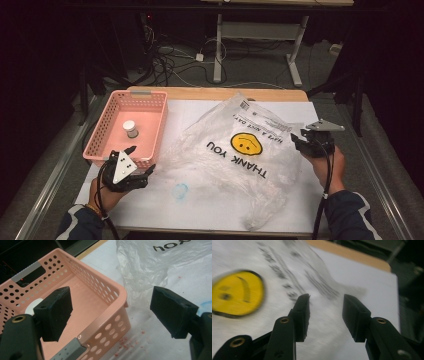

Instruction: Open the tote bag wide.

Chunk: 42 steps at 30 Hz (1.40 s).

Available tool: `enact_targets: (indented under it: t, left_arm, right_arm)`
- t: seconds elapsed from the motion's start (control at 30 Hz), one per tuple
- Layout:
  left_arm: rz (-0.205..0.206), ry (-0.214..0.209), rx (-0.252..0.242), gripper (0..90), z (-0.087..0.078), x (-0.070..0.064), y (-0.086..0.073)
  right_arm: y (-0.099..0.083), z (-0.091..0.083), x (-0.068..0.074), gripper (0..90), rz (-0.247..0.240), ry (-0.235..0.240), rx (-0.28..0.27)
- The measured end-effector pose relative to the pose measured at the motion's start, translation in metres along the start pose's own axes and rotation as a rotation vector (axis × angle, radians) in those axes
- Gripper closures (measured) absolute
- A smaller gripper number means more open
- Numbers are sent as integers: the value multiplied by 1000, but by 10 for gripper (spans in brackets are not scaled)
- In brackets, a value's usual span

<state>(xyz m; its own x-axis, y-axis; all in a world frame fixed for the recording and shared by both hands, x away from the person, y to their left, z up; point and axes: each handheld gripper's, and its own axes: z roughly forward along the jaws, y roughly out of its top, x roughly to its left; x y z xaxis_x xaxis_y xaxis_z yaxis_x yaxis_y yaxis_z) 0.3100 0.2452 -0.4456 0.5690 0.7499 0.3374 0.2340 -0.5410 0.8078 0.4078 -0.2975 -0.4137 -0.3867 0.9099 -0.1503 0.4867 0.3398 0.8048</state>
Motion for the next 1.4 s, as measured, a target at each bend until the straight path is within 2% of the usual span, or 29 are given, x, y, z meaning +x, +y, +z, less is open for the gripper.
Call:
enact_targets:
  t: [0.03,0.07,0.1,0.13,0.17,0.2,0.23,0.3,0.33,0.37,0.4,0.43,0.47,0.5,0.67,0.73,0.8,0.83,0.9,0.93,0.97,1.0,1.03,1.07,1.17,1.23,1.27,1.3,1.4]
  left_arm:
    - [-7,-3,6,177,0,-1,0]
    - [-8,-5,6,176,0,-1,0]
    - [2,-2,1,177,1,0,0]
    - [4,-1,3,177,1,0,0]
    - [3,-3,4,177,1,0,0]
    - [2,-4,5,177,1,1,0]
    - [-6,-7,14,177,2,0,-1]
    - [4,-5,8,177,2,0,0]
    - [4,-7,8,177,2,0,0]
    - [6,-7,10,177,2,0,0]
    - [7,-8,10,177,2,-1,0]
    - [7,-10,10,177,2,-1,-1]
    - [8,-11,12,177,3,-1,-1]
    - [10,-12,14,177,3,-1,-1]
    - [14,-19,16,177,4,-2,-1]
    - [16,-19,17,177,4,-2,-1]
    - [15,-19,16,177,4,-1,-1]
    - [16,-19,17,177,4,-1,-1]
    - [17,-19,18,177,4,-1,-1]
    - [17,-18,18,177,4,-1,-1]
    - [19,-18,20,177,3,-1,-1]
    - [18,-17,19,177,4,-1,-1]
    - [19,-17,19,177,3,-1,-1]
    - [18,-17,18,177,4,-1,-1]
    - [11,-22,24,177,3,-1,-1]
    - [12,-21,24,177,3,-1,-1]
    - [11,-22,22,177,3,-1,-1]
    - [20,-18,16,177,3,0,0]
    - [22,-7,14,177,0,3,3]
  right_arm:
    - [0,0,0,582,0,0,0]
    - [4,-5,7,580,-22,50,-34]
    - [12,-14,26,558,-62,140,-79]
    - [12,-14,26,558,-62,140,-79]
    - [18,-20,50,550,-142,227,-106]
    - [20,-21,63,541,-175,265,-112]
    - [22,-22,75,532,-211,306,-103]
    - [23,-21,101,523,-280,383,-94]
    - [23,-21,101,523,-280,383,-94]
    - [23,-20,114,512,-322,408,-79]
    - [22,-16,135,498,-369,476,-55]
    - [21,-13,142,485,-389,487,-43]
    - [21,-13,142,485,-389,487,-43]
    - [18,-5,162,458,-452,517,5]
    - [11,12,190,447,-540,549,85]
    - [9,19,197,453,-566,547,116]
    - [8,21,198,465,-568,544,125]
    - [6,27,201,526,-590,520,158]
    - [4,30,203,595,-600,516,181]
    - [4,30,203,595,-600,516,181]
    - [2,32,205,680,-610,508,197]
    - [2,32,205,680,-610,508,197]
    - [2,34,204,760,-610,502,201]
    - [2,35,203,791,-608,504,201]
    - [3,34,201,840,-595,486,197]
    - [8,30,195,879,-562,471,155]
    - [8,30,195,879,-562,471,155]
    - [12,26,191,892,-541,467,122]
    - [20,20,184,899,-509,441,68]
